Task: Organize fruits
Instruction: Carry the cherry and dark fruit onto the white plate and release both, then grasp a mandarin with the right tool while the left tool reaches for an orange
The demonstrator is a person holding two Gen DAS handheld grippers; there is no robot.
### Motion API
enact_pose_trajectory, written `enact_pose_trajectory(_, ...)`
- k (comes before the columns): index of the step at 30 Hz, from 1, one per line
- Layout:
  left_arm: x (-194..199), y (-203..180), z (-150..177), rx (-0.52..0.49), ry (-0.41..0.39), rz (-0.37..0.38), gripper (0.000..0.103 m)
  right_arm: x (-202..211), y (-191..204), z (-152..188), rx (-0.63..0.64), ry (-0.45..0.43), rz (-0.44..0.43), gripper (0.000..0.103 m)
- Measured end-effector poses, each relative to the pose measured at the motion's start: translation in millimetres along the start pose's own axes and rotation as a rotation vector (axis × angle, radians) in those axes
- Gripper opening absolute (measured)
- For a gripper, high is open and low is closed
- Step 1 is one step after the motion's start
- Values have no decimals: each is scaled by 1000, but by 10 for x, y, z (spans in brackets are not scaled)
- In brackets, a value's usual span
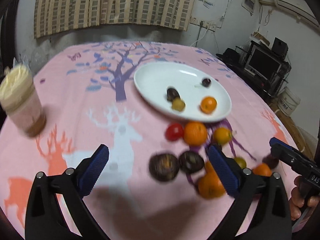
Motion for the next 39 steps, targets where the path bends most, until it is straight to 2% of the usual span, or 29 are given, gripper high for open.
enact_pose_trajectory(2,2,-10,201,3,47,10,98,66,-67,175,-20,25,22,68)
enact_pose_trajectory(6,67,-122,373,-12,51,58,98,118,-182,392,-51,54,47,65)
enact_pose_trajectory(10,97,-198,453,-48,45,37,98,52,-292,448,-114,76,39,61)
enact_pose_trajectory(16,155,-317,479,-95,22,54,98,-120,-442,455,-194,133,54,56)
enact_pose_trajectory(19,170,-408,499,-130,18,80,98,-183,-459,473,-222,156,19,53)
enact_pose_trajectory(20,171,-434,495,-137,19,93,98,-190,-446,475,-222,157,8,47)
enact_pose_trajectory(21,172,-463,499,-146,19,105,98,-193,-427,484,-224,158,-14,45)
enact_pose_trajectory(24,173,-550,522,-173,24,130,98,-179,-433,480,-245,147,-37,45)
enact_pose_trajectory(25,166,-566,525,-175,27,136,93,-167,-444,474,-253,138,-40,44)
enact_pose_trajectory(26,147,-583,530,-174,38,149,78,-140,-458,453,-259,118,-40,44)
enact_pose_trajectory(29,14,-597,566,-149,104,173,53,-88,-431,413,-245,84,-52,44)
enact_pose_trajectory(35,-35,-682,536,-152,103,183,51,-67,-423,389,-240,76,-78,45)
enact_pose_trajectory(39,-99,-736,567,-162,135,190,51,-64,-427,393,-248,76,-95,45)
Point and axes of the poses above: each gripper's, at about its wrist camera, not at the fingertips, and x roughly against the way its jaws point, y to its left, z to its underside, the point moved 9 cm from there along -x, roughly the way its jaws point, and after that the axes turned 4 degrees about -z, right-handed, at the moved point
